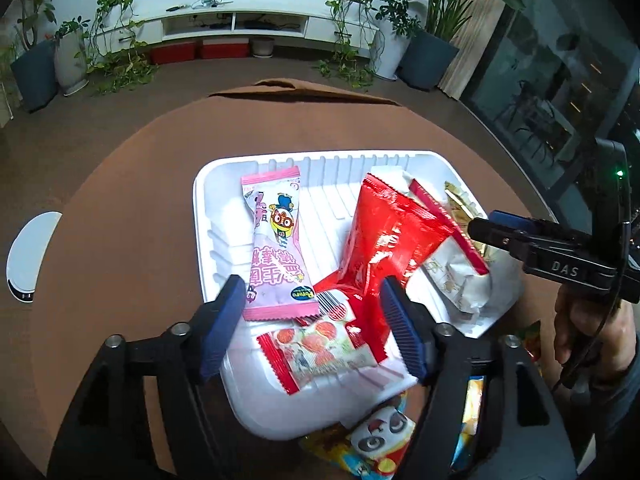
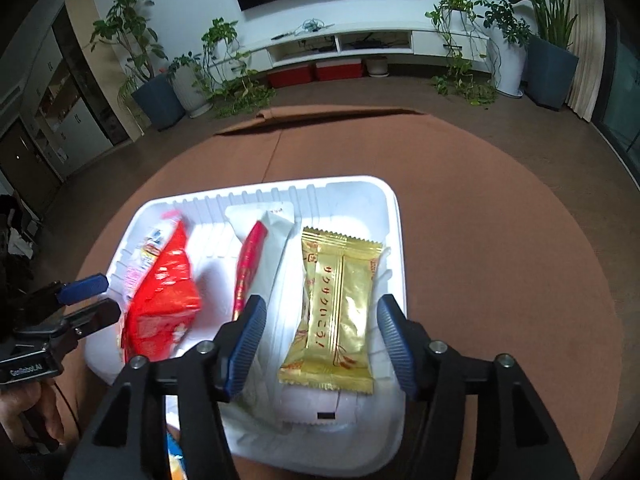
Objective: Organize snacks
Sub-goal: 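Withdraw both tools from the tray back to the snack pile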
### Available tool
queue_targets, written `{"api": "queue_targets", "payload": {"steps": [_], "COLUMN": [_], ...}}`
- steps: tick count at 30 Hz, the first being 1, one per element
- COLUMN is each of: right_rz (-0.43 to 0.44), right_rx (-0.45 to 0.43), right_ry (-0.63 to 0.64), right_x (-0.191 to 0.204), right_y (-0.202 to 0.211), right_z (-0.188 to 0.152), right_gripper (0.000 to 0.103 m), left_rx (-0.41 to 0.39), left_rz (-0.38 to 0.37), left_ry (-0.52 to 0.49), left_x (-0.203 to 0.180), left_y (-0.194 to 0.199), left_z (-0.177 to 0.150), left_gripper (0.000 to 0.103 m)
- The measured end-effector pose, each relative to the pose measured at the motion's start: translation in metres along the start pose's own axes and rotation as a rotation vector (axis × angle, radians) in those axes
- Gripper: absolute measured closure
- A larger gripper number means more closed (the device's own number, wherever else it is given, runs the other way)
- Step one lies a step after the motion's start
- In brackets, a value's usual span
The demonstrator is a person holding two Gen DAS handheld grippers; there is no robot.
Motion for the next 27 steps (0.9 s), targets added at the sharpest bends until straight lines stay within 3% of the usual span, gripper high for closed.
{"api": "queue_targets", "payload": {"steps": [3,5,7,8,16,22,27], "right_rz": [0.014,0.024,0.052,0.068,0.126,0.141,0.171], "right_rx": [-0.027,-0.046,-0.072,-0.093,-0.170,-0.156,-0.124], "right_ry": [-0.017,-0.024,-0.037,-0.045,-0.051,0.024,0.181], "right_x": [-0.002,-0.002,0.000,0.000,0.014,0.038,0.074], "right_y": [0.016,0.029,0.044,0.054,0.112,0.134,0.135], "right_z": [0.000,-0.001,-0.004,-0.007,-0.053,-0.113,-0.161], "right_gripper": [0.028,0.023,0.017,0.013,0.008,0.008,0.010], "left_rx": [-0.022,-0.040,-0.060,-0.071,-0.135,-0.099,-0.017], "left_rz": [-0.007,-0.009,-0.009,-0.009,0.010,-0.028,-0.026], "left_ry": [0.001,0.002,0.007,0.009,0.016,0.061,0.095], "left_x": [-0.008,-0.013,-0.015,-0.017,-0.035,-0.049,-0.061], "left_y": [0.015,0.027,0.041,0.048,0.103,0.120,0.118], "left_z": [0.000,-0.002,-0.006,-0.010,-0.068,-0.143,-0.202], "left_gripper": [0.029,0.020,0.003,0.001,0.000,0.000,0.000]}}
Point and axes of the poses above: each gripper's, at about its wrist camera, not at the fingertips, and y roughly against the way its jaws point, x to its left, z to its top, the point moved 10 cm from there along -y, roughly the way its jaws point, and after that the axes turned 1 degree about -z, right-handed, at the moved point
